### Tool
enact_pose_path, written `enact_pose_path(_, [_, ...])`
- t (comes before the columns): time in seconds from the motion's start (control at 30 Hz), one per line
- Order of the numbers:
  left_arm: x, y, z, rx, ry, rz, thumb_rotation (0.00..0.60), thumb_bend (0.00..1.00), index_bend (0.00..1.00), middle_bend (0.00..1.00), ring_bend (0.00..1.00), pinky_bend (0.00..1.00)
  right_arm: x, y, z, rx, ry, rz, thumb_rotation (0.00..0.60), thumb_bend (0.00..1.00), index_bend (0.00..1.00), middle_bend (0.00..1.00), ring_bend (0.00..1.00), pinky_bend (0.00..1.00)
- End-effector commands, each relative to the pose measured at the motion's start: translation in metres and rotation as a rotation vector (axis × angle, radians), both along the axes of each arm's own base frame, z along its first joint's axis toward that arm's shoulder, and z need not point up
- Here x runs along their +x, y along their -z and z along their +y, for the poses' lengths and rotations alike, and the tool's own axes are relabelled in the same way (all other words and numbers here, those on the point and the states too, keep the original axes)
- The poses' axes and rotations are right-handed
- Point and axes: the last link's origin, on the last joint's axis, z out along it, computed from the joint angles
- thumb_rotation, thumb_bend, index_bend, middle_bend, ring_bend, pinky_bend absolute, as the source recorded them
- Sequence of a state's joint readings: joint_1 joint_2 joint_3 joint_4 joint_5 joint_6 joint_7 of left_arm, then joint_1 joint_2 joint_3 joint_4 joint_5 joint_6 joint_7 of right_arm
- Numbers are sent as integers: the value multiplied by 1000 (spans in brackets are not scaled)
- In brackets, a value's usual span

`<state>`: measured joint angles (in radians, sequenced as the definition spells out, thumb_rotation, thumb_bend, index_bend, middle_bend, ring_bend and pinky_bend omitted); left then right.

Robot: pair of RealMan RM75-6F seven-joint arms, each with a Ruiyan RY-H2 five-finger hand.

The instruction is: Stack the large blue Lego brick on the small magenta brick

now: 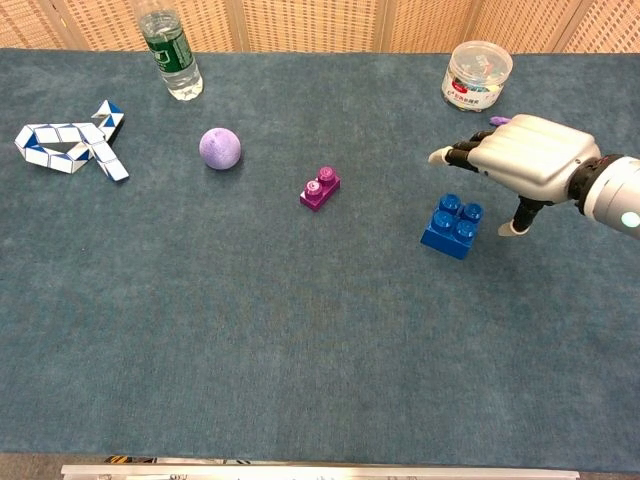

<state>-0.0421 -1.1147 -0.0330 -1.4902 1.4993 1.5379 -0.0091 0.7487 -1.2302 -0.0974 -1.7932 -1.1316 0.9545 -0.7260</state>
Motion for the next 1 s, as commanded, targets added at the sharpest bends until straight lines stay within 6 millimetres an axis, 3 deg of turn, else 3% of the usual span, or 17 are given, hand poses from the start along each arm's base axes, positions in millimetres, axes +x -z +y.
enact_pose_path(0.03, [-1,0,-1,0,-5,1,600,211,233,204,194,155,-1,6,0,16,-45,32,600,0,140,214,210,445])
enact_pose_path(0.5, [2,-1,-2,2,-5,2,600,211,233,203,193,155,-16,24,-3,36,-112,90,600,0,140,214,206,443])
enact_pose_path(1.0, [0,-2,-3,3,-15,3,600,211,233,203,194,155,-12,45,-9,40,-138,79,600,0,140,227,206,443])
